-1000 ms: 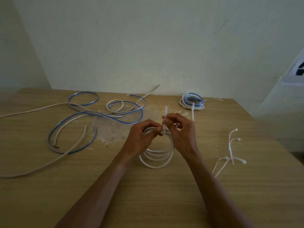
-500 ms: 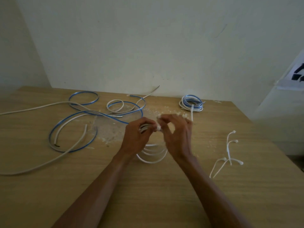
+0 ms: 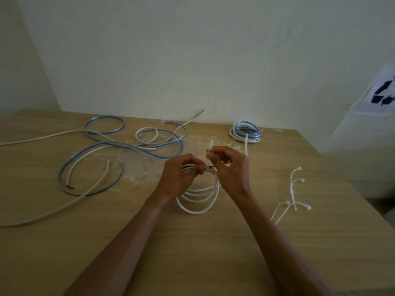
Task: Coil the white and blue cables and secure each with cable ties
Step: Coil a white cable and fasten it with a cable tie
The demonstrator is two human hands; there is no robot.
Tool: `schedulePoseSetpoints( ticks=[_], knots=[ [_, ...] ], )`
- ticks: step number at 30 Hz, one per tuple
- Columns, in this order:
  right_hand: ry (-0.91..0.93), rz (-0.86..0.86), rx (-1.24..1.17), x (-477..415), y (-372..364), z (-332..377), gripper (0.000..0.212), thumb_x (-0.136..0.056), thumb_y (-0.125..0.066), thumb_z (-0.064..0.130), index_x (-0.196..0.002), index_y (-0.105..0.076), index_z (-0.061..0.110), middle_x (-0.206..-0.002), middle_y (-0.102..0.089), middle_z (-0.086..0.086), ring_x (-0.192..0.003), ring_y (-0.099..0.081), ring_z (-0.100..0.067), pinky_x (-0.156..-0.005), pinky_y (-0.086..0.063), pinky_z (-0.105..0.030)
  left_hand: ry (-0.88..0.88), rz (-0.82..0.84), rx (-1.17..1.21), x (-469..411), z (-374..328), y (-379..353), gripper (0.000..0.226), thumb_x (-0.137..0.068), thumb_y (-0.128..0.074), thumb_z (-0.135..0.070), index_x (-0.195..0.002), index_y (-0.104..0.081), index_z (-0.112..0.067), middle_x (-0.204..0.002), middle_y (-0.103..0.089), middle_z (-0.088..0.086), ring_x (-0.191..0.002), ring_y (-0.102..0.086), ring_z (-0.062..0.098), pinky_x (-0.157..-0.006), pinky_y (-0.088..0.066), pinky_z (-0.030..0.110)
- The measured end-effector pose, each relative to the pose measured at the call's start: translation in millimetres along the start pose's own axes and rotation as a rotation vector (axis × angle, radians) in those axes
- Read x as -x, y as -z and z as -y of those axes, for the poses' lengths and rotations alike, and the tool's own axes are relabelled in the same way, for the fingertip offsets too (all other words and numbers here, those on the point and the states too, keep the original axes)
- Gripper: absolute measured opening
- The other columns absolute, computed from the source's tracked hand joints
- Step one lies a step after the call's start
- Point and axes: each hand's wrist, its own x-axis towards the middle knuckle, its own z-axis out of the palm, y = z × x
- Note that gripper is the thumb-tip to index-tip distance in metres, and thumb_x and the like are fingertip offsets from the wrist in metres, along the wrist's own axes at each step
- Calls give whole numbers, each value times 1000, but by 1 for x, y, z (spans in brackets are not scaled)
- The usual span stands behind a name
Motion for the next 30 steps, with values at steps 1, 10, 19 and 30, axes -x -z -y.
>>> schedulePoseSetpoints(
  ticks=[1,10,19,30],
  knots=[
    [-19,12,-17,-1,1,-2,7,-87,-76,15,-93,-78,18,-81,-75,9,-71,-63,2,-68,-43,-13,23,0,53,1,-1,0,2,-85,-79,-11,-87,-78,-10,-79,-76,-1,-78,-73,14,-74,-57,29],
    [-253,422,-178,-4,23,-4,18,-89,-73,27,-92,-77,10,-82,-77,-3,-67,-69,-15,-66,-55,-26,133,-88,216,2,2,-6,31,-78,-85,-27,-92,-66,-6,-83,-74,10,-79,-72,20,-69,-57,28],
    [-38,20,126,-105,47,-26,13,-77,-84,15,-88,-78,15,-84,-77,0,-77,-70,-5,-74,-53,-22,188,-227,-46,1,26,-5,59,-85,-63,-64,-125,-58,-21,-115,-66,-11,-109,-61,1,-94,-50,25],
    [-73,136,630,-151,70,-161,12,-78,-67,0,-76,-61,10,-82,-69,-15,-79,-67,-36,-69,-55,-46,125,-102,-263,3,44,-10,52,-80,-75,-45,-126,-60,-26,-116,-63,-13,-109,-58,5,-97,-49,35]
  ],
)
